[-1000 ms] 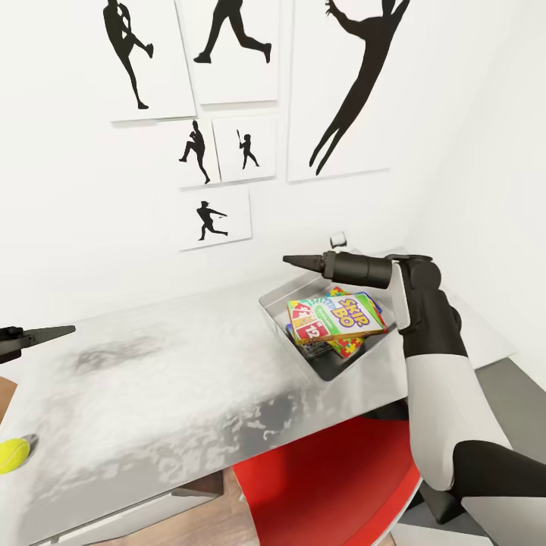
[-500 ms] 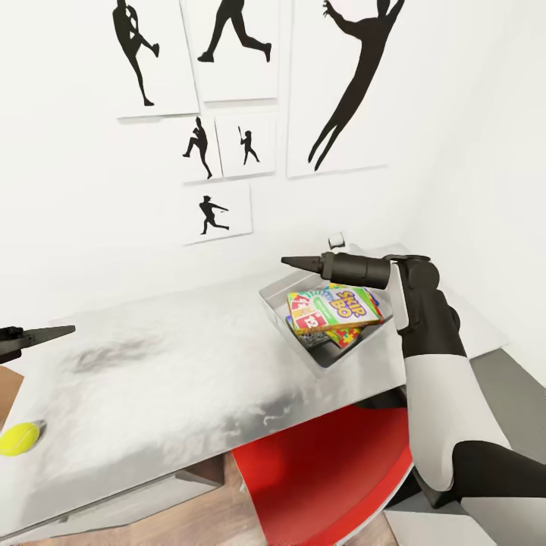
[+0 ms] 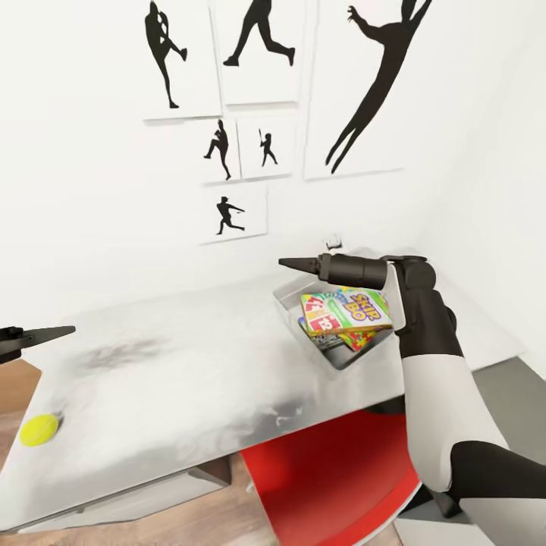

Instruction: Put all the toys in the child's room - the three board games (two on the bed and one on the table), the two jigsaw puzzles on the table, and the tennis ball on the table - inside the toy box on the table in the child's room.

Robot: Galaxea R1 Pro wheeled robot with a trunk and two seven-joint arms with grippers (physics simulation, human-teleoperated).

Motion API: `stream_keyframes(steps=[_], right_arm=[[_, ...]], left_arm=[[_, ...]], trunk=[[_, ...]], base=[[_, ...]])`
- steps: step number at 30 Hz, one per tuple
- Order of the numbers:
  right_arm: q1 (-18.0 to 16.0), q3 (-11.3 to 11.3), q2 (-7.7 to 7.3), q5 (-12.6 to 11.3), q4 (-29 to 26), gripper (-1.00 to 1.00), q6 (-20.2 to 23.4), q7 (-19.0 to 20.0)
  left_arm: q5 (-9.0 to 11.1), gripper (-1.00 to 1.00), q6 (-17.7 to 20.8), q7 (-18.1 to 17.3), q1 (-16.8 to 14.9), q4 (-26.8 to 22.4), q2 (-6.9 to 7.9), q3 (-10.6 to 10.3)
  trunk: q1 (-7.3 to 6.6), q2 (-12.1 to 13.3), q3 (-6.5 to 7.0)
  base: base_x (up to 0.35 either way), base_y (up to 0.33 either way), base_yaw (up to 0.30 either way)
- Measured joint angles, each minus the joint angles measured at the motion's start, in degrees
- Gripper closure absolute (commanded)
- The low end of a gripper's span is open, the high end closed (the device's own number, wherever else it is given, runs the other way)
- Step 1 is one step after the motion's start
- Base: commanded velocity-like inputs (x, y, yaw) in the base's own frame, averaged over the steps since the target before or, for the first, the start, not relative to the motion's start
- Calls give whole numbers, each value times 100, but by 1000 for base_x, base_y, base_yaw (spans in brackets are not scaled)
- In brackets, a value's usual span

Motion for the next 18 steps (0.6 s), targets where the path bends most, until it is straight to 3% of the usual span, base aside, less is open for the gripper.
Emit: stream_keyframes(steps=[11, 18], right_arm=[[0, 3, 43, 11, 9, -100, -1, -81], [0, 10, 173, 13, 14, -100, 1, -339]], left_arm=[[0, -100, 13, 0, 1, 0, 0, -5], [0, -100, 14, -1, 1, 1, -7, -6]], trunk=[[1, 0, 76], [0, 0, 125]], base=[[-54, 29, 195], [-13, 5, 198]])
